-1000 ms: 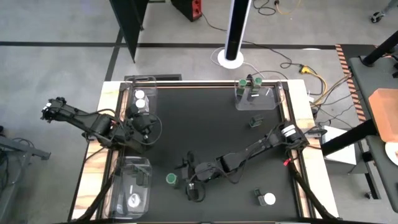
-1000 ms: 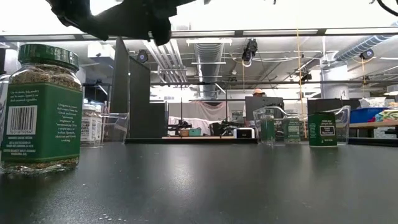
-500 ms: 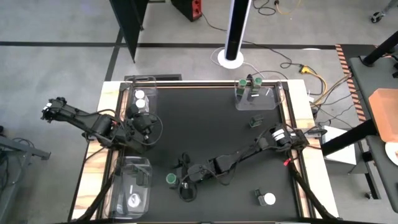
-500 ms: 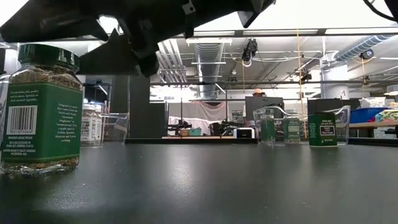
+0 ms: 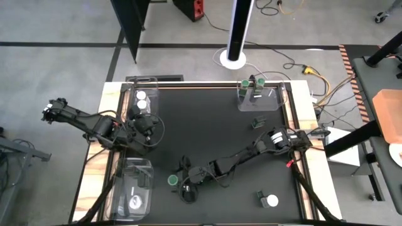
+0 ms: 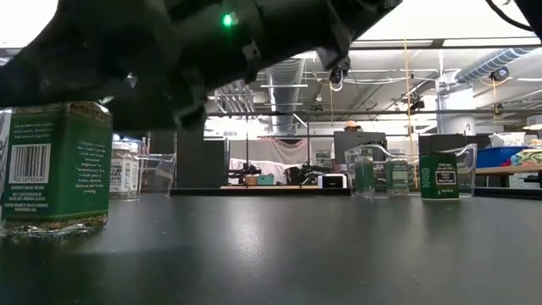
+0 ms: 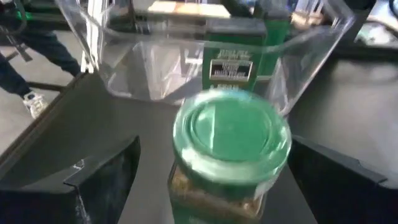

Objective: Sort spices by type
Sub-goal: Put the green seasoning bottle into the top right transparent bin

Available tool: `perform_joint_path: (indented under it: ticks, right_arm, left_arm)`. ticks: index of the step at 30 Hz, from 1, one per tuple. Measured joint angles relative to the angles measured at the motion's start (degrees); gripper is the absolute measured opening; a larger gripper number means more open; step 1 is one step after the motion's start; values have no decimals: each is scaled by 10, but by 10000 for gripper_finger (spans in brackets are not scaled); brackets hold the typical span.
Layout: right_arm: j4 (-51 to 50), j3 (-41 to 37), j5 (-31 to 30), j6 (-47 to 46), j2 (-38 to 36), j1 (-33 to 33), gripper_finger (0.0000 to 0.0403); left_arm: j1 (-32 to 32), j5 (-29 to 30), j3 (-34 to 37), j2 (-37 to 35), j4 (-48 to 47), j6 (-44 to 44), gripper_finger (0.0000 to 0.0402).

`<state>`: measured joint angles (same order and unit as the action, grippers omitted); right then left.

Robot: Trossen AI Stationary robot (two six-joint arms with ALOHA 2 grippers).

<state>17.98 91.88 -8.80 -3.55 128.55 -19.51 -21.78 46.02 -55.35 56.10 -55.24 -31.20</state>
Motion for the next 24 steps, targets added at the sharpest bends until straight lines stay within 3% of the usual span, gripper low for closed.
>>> perform_joint_path:
  ticks: [4, 7, 15, 22, 24]
  right_arm:
    - [21, 0, -2, 4, 4, 0, 383]
    - [20, 0, -2, 6, 4, 0, 357]
    - [16, 0, -2, -4, 4, 1, 200]
    - [8, 0, 5, 12, 0, 2, 193]
    - [-10, 0, 34, 44, -10, 2, 193]
  left_arm:
    - [0, 0, 0, 0, 1, 0, 16]
    - [0, 0, 0, 0, 1, 0, 16]
    - [0, 0, 0, 0, 1, 0, 16]
    - [0, 2, 0, 0, 1, 6, 16]
    - [0, 2, 0, 0, 1, 7, 16]
